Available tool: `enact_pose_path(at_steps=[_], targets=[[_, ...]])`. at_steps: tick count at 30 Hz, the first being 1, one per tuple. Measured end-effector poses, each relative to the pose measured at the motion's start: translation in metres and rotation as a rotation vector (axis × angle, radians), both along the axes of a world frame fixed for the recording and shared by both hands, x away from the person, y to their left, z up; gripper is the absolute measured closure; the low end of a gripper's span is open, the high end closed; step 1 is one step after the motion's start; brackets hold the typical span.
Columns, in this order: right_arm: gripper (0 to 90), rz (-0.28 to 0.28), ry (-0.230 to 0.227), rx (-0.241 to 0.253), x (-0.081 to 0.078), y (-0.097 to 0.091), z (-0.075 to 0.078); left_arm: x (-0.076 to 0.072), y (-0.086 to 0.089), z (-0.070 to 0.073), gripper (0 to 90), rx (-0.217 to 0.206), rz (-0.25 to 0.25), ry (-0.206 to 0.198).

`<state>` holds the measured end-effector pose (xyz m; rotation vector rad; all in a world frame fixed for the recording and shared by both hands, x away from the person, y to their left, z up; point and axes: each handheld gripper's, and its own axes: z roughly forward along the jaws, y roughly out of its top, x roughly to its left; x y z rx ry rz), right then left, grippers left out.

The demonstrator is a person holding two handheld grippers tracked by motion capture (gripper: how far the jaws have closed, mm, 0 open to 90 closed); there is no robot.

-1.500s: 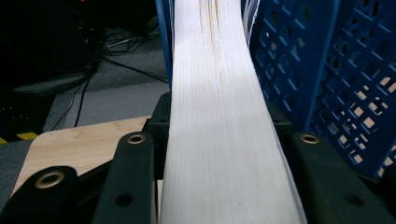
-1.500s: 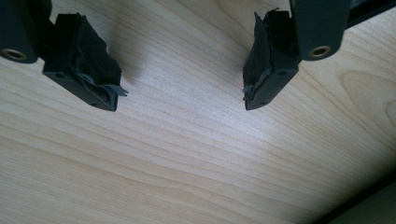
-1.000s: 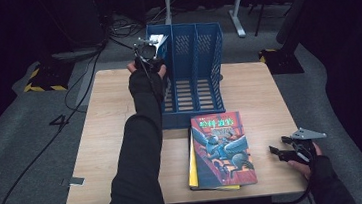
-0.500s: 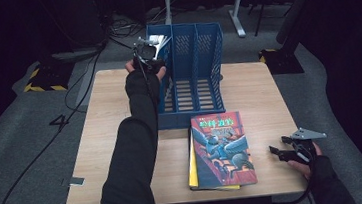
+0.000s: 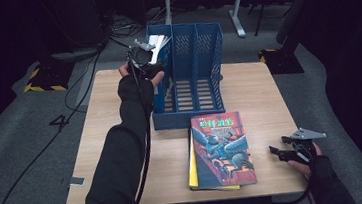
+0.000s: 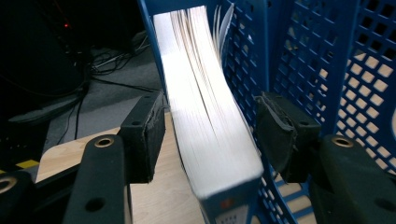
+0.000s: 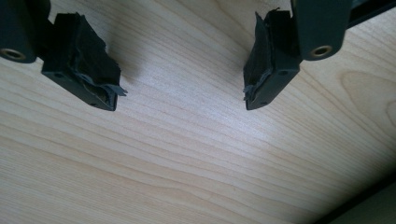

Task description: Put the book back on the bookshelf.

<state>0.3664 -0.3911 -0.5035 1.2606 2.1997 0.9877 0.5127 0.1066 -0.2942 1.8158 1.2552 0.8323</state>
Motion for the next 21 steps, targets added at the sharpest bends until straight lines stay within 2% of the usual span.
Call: enact_pose_path(at_steps=[11, 21], targets=[[27.6, -0.002, 0.001, 0.001, 0.000, 0.000, 0.000, -0.018, 0.010, -0.006, 42.0, 0.001, -0.055, -0.008], [27.4, -0.003, 0.000, 0.001, 0.000, 0.000, 0.000, -0.037, 0.018, -0.022, 39.4, 0.023, -0.134, -0.006]])
